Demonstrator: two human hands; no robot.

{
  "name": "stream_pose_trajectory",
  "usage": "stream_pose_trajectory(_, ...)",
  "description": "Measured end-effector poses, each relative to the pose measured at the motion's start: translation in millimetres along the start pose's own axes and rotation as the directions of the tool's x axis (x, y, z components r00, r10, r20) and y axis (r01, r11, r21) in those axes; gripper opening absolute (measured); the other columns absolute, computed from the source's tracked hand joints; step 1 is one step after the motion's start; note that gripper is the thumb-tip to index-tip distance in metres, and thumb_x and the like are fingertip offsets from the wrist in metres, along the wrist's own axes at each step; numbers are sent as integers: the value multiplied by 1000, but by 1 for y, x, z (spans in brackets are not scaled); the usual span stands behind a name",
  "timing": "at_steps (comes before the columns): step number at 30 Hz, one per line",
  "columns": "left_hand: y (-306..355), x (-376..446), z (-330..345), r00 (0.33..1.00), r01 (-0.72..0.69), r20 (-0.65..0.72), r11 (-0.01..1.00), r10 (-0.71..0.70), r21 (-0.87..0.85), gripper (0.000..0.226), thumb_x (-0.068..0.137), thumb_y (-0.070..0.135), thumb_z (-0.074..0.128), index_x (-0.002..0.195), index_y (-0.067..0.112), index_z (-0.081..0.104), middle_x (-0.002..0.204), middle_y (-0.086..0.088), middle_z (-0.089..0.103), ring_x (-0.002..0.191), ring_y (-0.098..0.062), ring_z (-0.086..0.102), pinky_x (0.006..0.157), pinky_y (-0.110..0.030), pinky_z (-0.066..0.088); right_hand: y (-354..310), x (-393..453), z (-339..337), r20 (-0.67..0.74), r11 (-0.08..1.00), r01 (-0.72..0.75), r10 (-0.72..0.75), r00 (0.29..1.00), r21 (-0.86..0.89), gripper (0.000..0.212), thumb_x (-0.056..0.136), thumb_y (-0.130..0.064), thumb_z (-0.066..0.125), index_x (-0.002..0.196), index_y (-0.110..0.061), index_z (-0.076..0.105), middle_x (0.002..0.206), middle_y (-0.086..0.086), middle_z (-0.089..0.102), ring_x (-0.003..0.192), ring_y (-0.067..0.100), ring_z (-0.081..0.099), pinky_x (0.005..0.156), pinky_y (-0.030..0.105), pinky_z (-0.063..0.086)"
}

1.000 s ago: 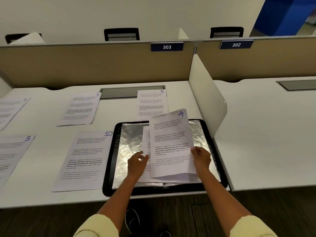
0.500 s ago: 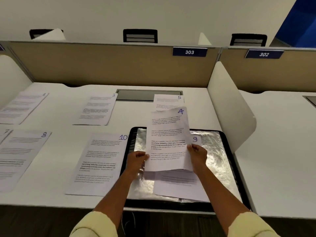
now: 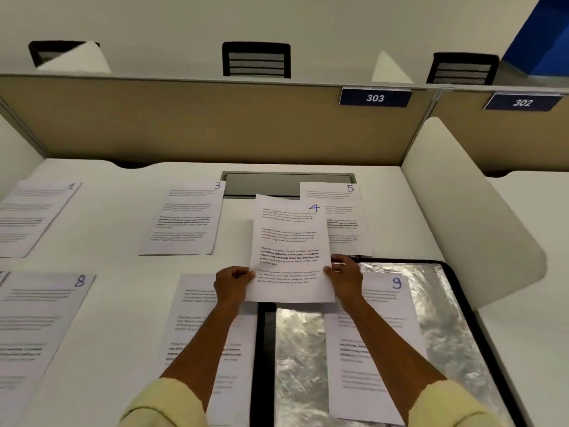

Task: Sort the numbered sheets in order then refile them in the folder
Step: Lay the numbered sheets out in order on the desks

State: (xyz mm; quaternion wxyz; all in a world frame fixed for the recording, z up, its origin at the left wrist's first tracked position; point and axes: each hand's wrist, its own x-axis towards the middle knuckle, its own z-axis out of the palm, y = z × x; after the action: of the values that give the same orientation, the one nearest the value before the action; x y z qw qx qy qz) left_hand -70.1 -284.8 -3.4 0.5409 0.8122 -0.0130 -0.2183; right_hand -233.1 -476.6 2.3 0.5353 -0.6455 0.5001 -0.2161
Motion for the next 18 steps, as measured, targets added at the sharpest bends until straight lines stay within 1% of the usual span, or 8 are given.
stream_pose_trajectory(3, 9, 32, -10, 1000, -11, -5, 1000, 11, 1, 24, 76, 11, 83, 96, 2, 74, 96, -13, 73, 89, -28, 67, 91, -41, 55, -13, 13, 26, -50, 1000, 7, -8, 999, -17, 24, 82, -3, 77, 99, -10, 62, 88, 2, 68, 80, 17, 66, 75, 26, 55)
stream_pose_trajectory(6, 15, 62, -19, 1000, -3, -18, 1000, 3, 16, 22, 74, 12, 84, 92, 3, 74, 93, -12, 73, 86, -26, 67, 90, -38, 55, -21, 30, 52, -82, 995, 36, -45, 996, -98, 11, 81, -4, 78, 86, -6, 69, 82, 3, 68, 76, 15, 63, 71, 18, 52)
stream_pose_trajectory(7, 17, 70, -21, 1000, 2, -23, 1000, -2, 14, 21, 74, 11, 84, 91, 4, 75, 90, -11, 73, 83, -24, 67, 87, -36, 55, -23, 35, 60, -92, 993, 42, -52, 994, -115, 8, 80, -5, 79, 84, -5, 71, 83, 4, 70, 76, 15, 63, 73, 18, 52)
stream_pose_trajectory(8, 19, 77, -23, 1000, 6, -28, 1000, -5, 9, 21, 73, 11, 84, 90, 4, 74, 89, -10, 73, 81, -23, 66, 84, -32, 55, -25, 39, 66, -100, 991, 47, -60, 993, -123, 7, 80, -5, 79, 84, -4, 73, 85, 5, 71, 76, 15, 63, 74, 15, 50)
stream_pose_trajectory(10, 22, 92, -26, 999, 10, -35, 1000, -10, 13, 20, 73, 11, 84, 89, 3, 74, 87, -9, 72, 78, -21, 65, 78, -26, 51, -29, 47, 80, -107, 986, 46, -64, 992, -158, 5, 81, -6, 78, 85, -3, 76, 88, 7, 74, 78, 15, 63, 69, 0, 39)
stream_pose_trajectory(12, 23, 104, -27, 999, 5, -43, 1000, -4, 29, 20, 73, 12, 84, 88, 3, 74, 86, -8, 71, 77, -20, 64, 77, -25, 50, -33, 55, 92, -112, 982, 47, -68, 991, -183, 7, 82, -6, 76, 88, -2, 77, 93, 9, 75, 82, 15, 62, 68, -6, 32)
stream_pose_trajectory(14, 23, 114, -27, 998, -8, -63, 999, 11, 50, 20, 73, 13, 85, 87, 3, 74, 85, -9, 72, 76, -21, 65, 79, -28, 52, -36, 61, 103, -111, 980, 42, -64, 992, -195, 10, 84, -5, 75, 94, -1, 77, 98, 11, 74, 88, 17, 63, 72, -4, 33)
stream_pose_trajectory(18, 23, 133, -27, 994, -11, -104, 996, 21, 91, 20, 70, 14, 87, 83, 3, 75, 82, -12, 73, 73, -23, 66, 80, -29, 54, -37, 73, 122, -94, 971, 43, -67, 993, -233, 16, 87, -4, 72, 102, 0, 76, 104, 13, 74, 104, 26, 66, 83, 8, 36)
